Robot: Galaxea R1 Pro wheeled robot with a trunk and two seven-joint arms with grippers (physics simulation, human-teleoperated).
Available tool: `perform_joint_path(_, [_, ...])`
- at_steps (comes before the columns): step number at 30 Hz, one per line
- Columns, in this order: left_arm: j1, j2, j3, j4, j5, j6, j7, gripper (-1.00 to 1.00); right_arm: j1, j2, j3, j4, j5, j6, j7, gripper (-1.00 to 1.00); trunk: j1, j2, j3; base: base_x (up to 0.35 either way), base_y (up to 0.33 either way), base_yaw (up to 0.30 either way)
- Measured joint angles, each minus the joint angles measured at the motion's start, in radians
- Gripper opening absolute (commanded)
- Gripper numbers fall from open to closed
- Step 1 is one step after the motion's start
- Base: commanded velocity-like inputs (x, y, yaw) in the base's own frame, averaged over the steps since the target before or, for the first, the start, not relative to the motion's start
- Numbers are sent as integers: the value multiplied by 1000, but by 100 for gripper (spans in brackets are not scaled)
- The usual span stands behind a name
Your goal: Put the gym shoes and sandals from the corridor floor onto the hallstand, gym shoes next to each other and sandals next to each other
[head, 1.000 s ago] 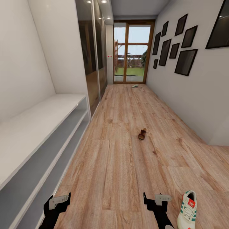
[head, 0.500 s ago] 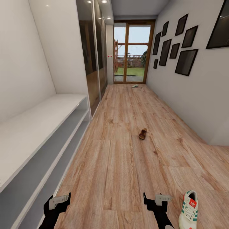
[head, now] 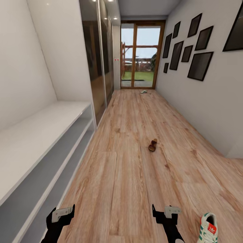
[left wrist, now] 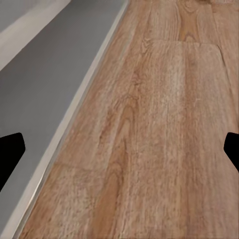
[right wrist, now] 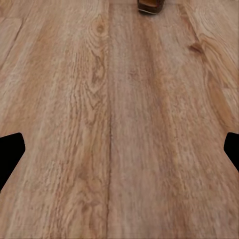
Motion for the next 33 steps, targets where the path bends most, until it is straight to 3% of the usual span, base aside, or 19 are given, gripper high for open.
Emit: perform_joint_path(33, [0,0,-1,0,0,0,0,100,0,0,1,2,1,0,-1,100,0,0,0,318,0,0])
